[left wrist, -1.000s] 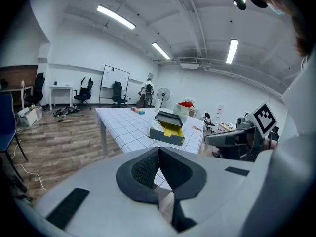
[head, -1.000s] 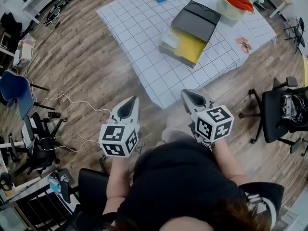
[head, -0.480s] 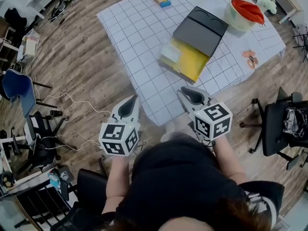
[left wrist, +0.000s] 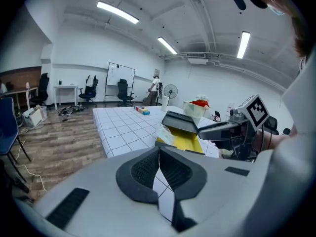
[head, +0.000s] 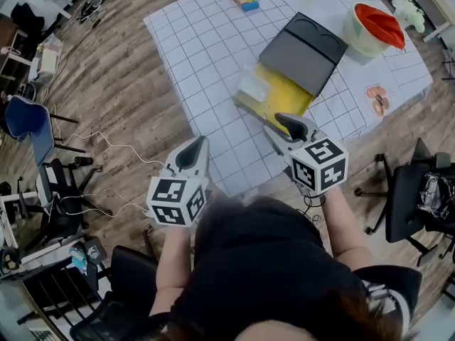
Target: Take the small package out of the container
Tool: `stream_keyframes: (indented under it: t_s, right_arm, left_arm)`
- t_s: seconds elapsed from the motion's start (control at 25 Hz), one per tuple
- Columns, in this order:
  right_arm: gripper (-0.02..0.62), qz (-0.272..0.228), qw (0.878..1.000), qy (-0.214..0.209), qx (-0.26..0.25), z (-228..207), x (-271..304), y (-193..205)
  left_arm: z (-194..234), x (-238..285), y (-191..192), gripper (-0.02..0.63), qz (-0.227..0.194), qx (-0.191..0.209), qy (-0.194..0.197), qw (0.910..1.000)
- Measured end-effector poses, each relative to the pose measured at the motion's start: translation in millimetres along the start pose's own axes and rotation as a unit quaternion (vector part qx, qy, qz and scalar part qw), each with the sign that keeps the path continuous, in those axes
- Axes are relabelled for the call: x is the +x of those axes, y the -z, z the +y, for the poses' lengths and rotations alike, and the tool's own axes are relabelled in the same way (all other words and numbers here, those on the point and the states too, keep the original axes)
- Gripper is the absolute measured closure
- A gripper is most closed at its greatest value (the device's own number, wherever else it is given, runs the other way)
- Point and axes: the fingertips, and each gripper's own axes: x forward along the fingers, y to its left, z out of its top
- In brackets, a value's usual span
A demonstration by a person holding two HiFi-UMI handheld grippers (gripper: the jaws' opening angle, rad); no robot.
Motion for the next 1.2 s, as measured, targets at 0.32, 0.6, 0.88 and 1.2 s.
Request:
stream_keyframes:
  t_s: [0.32, 0.6, 0.88, 1.2]
  right_arm:
    - [0.41, 0.023, 0.999, 0.011, -0.028, -32, 25, -13]
    - [0.407, 0.064, 0.996, 0.034, -0.049, -55, 64, -22]
    - [0.403, 0.107, 0.99, 0.045, -0.077, -75, 99, -21]
    - [0.391, 0.15, 0.984, 0.044, -0.083, -91, 126, -11]
  left_arm:
    - [14, 21, -11, 0.578, 0.009, 0.001, 0.001, 1.0]
    - [39, 46, -24, 0.578, 0.03, 0.01, 0.03, 0.9991]
    - [60, 76, -33, 0.578, 0.048, 0.012, 0.056, 0.9972]
    - [78, 102, -31, 0.578, 0.072, 0.006, 0.084, 0.9939]
